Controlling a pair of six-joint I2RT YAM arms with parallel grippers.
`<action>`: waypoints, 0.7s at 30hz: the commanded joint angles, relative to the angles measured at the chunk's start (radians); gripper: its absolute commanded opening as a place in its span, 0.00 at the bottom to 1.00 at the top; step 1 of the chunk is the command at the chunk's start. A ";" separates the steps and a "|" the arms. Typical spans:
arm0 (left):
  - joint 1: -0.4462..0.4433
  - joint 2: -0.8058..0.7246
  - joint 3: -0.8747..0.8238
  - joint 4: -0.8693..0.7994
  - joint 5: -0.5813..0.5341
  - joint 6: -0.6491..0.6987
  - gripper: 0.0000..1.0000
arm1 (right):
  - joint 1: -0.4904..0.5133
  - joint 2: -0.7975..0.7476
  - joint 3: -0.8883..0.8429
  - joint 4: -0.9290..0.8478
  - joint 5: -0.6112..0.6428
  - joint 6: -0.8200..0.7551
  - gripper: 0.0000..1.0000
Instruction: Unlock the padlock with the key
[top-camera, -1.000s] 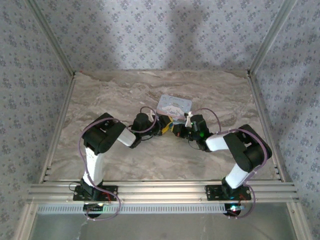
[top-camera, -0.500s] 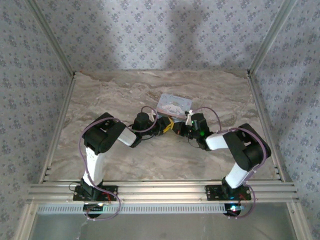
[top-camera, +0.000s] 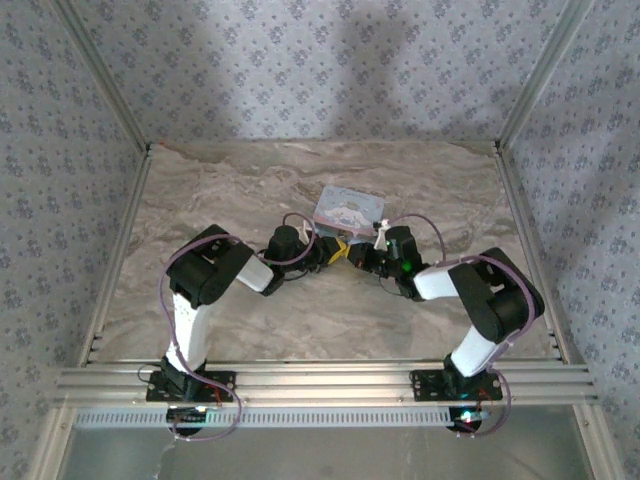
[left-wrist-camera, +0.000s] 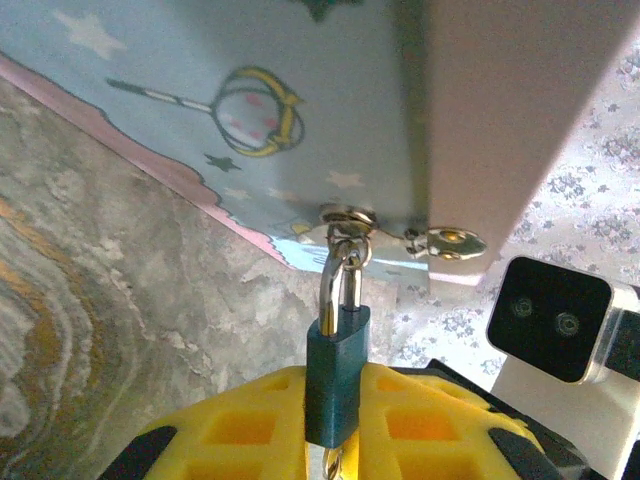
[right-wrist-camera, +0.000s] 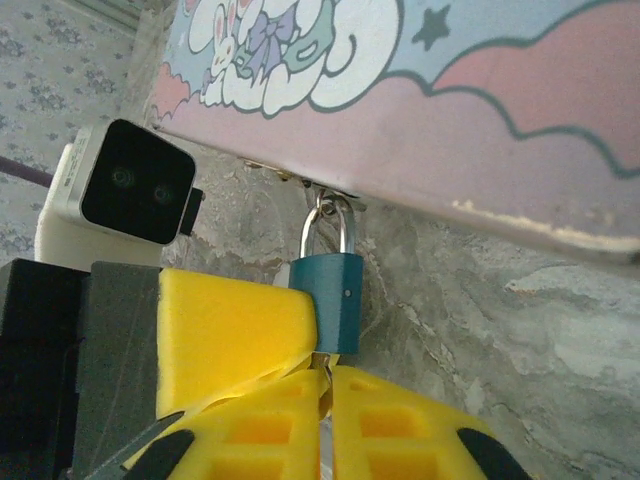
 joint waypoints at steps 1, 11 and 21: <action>-0.003 -0.018 0.000 -0.006 0.002 0.004 0.11 | -0.005 -0.072 -0.022 -0.031 0.008 -0.052 0.21; -0.008 -0.073 -0.003 -0.108 0.008 -0.059 0.12 | 0.032 -0.345 0.005 -0.315 0.173 -0.491 0.59; -0.007 -0.135 0.006 -0.200 0.023 -0.085 0.08 | 0.251 -0.468 -0.022 -0.330 0.449 -1.430 0.79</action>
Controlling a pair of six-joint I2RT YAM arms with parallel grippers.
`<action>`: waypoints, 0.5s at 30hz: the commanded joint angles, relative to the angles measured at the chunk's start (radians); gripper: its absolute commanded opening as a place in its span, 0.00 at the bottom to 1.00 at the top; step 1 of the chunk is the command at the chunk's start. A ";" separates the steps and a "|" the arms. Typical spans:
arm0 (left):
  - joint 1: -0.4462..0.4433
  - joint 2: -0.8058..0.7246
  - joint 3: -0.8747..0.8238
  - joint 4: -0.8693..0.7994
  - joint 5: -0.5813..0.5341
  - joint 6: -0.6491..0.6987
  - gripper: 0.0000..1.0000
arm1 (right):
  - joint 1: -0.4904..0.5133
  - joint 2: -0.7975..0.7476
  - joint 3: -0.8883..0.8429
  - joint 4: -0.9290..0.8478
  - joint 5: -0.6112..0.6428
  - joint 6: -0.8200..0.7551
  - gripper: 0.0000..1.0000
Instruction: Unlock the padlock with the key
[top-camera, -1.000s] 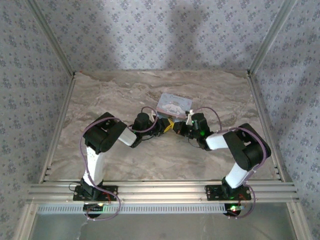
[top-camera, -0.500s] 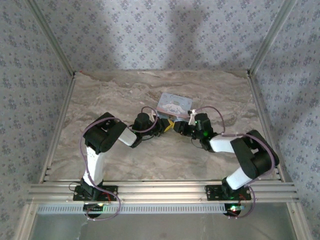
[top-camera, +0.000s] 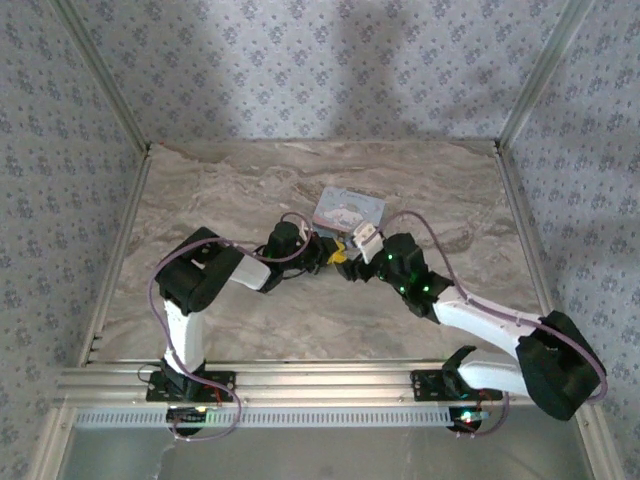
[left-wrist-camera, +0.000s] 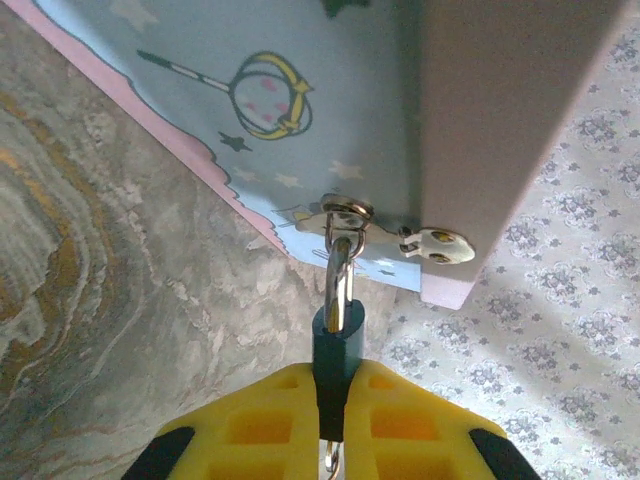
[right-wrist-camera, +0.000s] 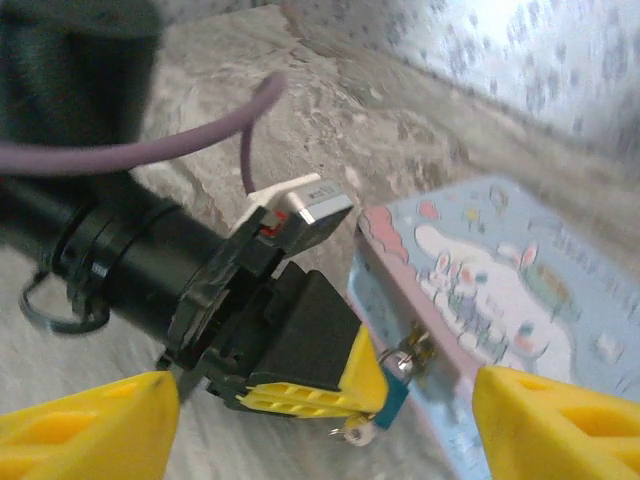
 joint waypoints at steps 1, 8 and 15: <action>-0.007 -0.045 0.007 -0.028 0.023 -0.020 0.08 | 0.037 0.008 -0.016 -0.043 0.149 -0.463 0.79; -0.007 -0.045 0.011 -0.015 0.027 -0.053 0.07 | 0.057 0.109 -0.033 -0.002 0.238 -0.668 0.79; -0.007 -0.049 0.014 -0.017 0.031 -0.062 0.07 | 0.076 0.278 -0.024 0.110 0.311 -0.732 0.67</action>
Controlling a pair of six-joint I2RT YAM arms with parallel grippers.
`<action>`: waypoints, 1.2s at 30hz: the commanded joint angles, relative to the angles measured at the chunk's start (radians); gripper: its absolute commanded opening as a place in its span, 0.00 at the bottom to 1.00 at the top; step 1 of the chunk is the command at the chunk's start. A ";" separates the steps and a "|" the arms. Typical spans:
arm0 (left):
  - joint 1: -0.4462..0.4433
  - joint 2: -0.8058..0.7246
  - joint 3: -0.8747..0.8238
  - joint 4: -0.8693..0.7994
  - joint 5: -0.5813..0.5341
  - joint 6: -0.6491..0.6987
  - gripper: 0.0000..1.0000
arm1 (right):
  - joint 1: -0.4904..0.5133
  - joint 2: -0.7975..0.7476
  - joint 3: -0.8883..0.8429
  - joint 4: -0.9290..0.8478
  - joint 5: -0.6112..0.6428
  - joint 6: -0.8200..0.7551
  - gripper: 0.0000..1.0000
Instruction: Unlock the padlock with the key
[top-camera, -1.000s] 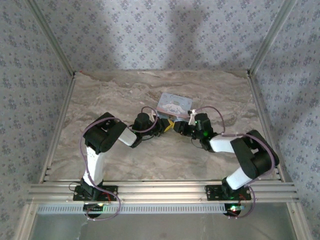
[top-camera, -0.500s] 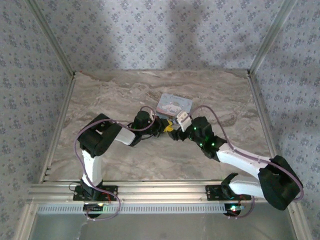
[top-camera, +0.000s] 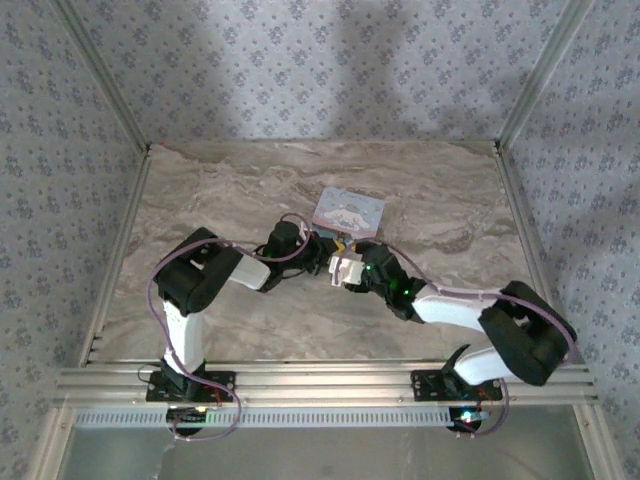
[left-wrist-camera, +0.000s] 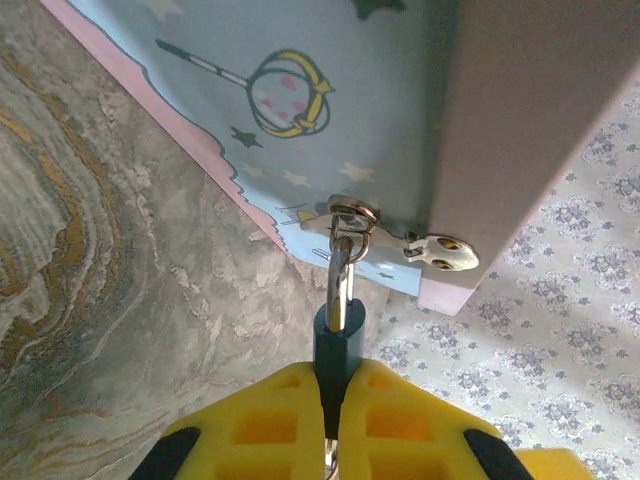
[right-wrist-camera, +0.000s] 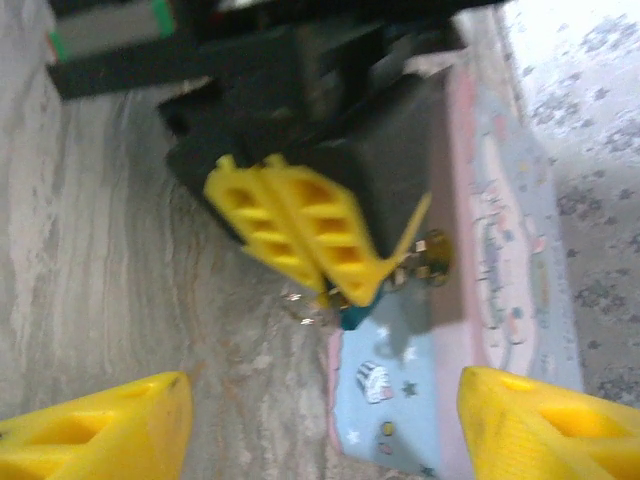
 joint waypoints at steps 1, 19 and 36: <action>-0.008 -0.041 0.014 -0.004 0.027 -0.018 0.07 | 0.008 0.053 0.002 0.085 0.057 -0.065 0.65; -0.009 -0.029 0.018 0.013 0.025 -0.038 0.07 | -0.006 0.130 0.033 0.153 0.018 -0.016 0.34; -0.011 -0.007 0.026 0.036 0.035 -0.058 0.07 | -0.019 0.155 0.059 0.155 -0.012 0.028 0.21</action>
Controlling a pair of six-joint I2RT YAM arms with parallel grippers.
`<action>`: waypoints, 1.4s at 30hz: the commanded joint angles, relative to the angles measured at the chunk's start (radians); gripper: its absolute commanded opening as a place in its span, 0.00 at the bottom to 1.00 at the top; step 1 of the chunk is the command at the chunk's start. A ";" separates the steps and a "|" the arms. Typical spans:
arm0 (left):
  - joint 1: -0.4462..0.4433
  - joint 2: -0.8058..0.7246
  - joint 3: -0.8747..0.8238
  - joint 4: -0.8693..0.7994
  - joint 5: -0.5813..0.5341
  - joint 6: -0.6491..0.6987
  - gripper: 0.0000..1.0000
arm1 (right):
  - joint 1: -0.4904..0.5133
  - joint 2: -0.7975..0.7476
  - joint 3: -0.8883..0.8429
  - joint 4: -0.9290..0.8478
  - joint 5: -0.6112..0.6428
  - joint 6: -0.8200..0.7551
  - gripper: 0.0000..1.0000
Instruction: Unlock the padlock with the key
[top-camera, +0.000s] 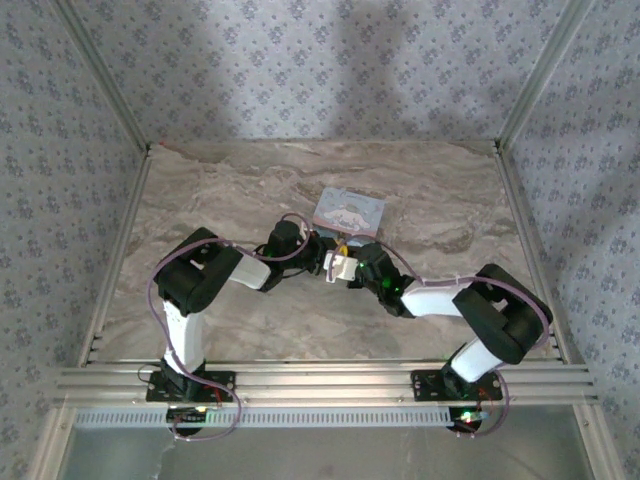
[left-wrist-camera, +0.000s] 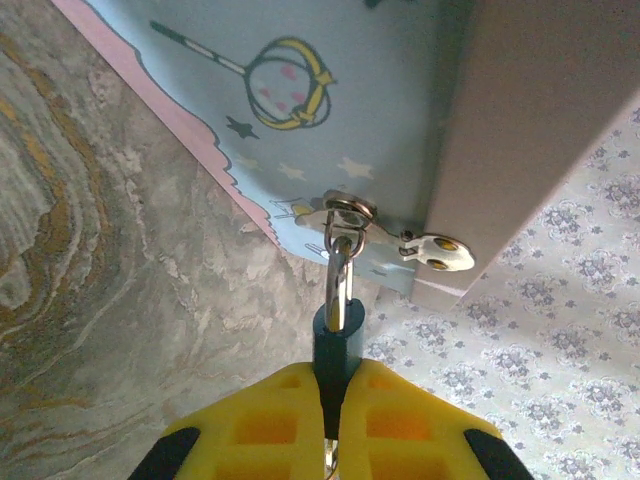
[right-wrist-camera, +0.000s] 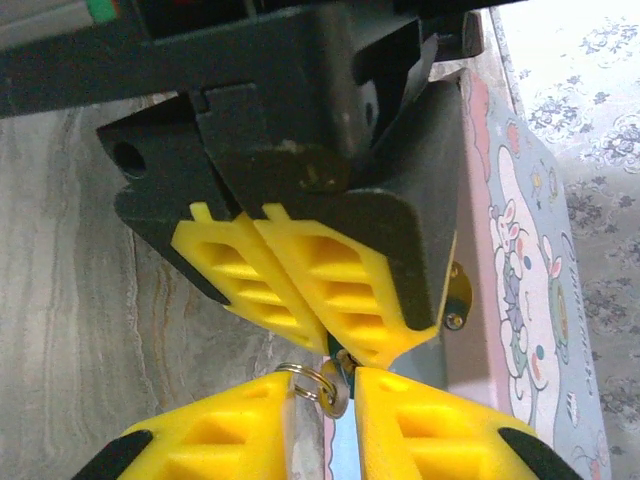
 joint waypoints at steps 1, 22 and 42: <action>-0.010 -0.006 0.018 0.036 0.023 -0.018 0.07 | -0.008 0.022 0.030 0.015 -0.008 0.024 0.21; -0.010 -0.002 0.018 0.040 0.022 -0.021 0.07 | -0.014 0.064 0.038 0.077 0.065 0.038 0.00; -0.016 0.002 0.012 0.054 0.015 -0.024 0.07 | 0.029 0.038 0.088 0.032 0.032 0.580 0.00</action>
